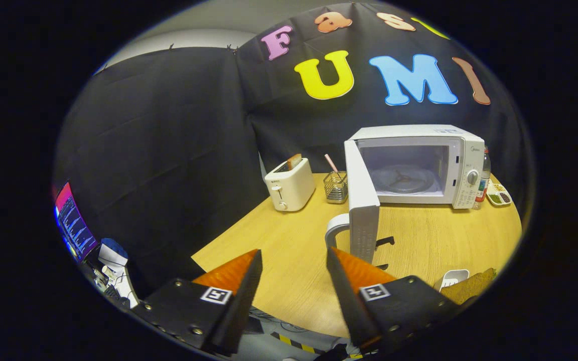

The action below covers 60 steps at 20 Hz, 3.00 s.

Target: Open the microwave, put the food inside, and close the microwave door.

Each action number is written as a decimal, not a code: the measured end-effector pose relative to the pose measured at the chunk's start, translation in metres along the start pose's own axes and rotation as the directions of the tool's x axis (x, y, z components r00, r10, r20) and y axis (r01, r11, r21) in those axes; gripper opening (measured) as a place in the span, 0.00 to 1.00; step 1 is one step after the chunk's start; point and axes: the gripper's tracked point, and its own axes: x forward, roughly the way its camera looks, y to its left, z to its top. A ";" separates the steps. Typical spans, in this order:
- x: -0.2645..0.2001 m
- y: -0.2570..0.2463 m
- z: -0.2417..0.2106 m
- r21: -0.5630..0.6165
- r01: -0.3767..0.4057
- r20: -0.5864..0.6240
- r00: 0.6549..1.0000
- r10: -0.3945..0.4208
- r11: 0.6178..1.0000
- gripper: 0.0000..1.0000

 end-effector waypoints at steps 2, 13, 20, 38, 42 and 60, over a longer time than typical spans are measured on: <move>-0.019 -0.011 0.006 -0.007 0.014 0.009 1.000 -0.014 1.000 0.97; -0.098 -0.141 0.039 0.192 0.205 0.055 0.974 -0.219 0.960 0.97; -0.120 -0.222 0.012 0.320 0.298 -0.022 0.951 -0.307 0.899 0.97; -0.118 -0.266 -0.113 0.623 0.368 -0.330 0.924 -0.194 0.690 0.88; -0.115 -0.257 -0.121 0.698 0.350 -0.356 0.927 -0.121 0.624 0.73; -0.091 -0.249 -0.015 0.733 0.230 -0.187 0.973 -0.135 0.641 0.29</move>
